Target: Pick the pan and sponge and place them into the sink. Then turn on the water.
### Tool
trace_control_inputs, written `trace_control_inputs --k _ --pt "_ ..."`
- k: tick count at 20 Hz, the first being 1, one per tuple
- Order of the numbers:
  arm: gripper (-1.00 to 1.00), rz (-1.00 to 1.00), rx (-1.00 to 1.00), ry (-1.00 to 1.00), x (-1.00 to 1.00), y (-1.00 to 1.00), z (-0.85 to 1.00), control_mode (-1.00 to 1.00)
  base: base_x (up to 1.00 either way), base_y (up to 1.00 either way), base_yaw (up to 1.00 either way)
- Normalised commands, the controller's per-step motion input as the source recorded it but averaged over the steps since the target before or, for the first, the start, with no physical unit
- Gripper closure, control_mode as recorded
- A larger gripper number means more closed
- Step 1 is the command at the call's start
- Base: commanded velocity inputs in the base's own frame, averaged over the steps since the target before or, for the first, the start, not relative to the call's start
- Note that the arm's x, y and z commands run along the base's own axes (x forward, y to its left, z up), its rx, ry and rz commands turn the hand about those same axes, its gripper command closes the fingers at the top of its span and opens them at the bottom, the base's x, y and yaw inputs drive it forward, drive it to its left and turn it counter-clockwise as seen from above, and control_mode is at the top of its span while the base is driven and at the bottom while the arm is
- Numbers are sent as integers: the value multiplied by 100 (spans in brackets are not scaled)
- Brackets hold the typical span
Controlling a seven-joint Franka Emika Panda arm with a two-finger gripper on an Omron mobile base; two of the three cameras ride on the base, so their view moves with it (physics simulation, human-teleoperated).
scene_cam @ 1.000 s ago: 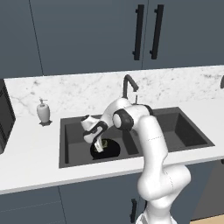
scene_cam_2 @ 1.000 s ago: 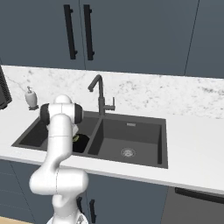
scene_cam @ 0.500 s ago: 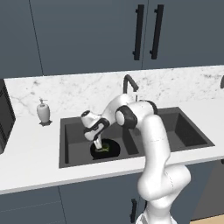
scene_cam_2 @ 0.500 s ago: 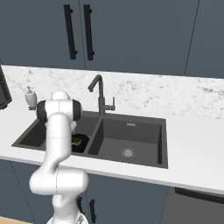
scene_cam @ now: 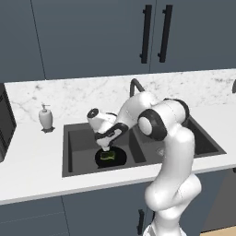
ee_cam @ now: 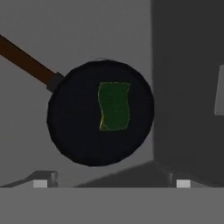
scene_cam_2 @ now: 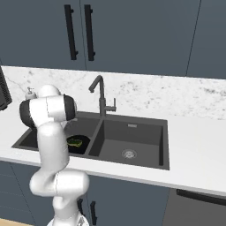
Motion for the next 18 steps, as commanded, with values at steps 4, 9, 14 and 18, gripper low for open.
trace_control_inputs --k 4,9,14,18 --pt "-100 -2 13 -48 -95 -35 81 -100 0 0 0" --pt "-100 0 11 -42 -79 -22 99 -100 0 0 0" --pt "-100 0 10 -18 -74 -2 100 -100 0 0 0" --pt "-100 0 9 0 -70 0 100 -100 0 0 0"
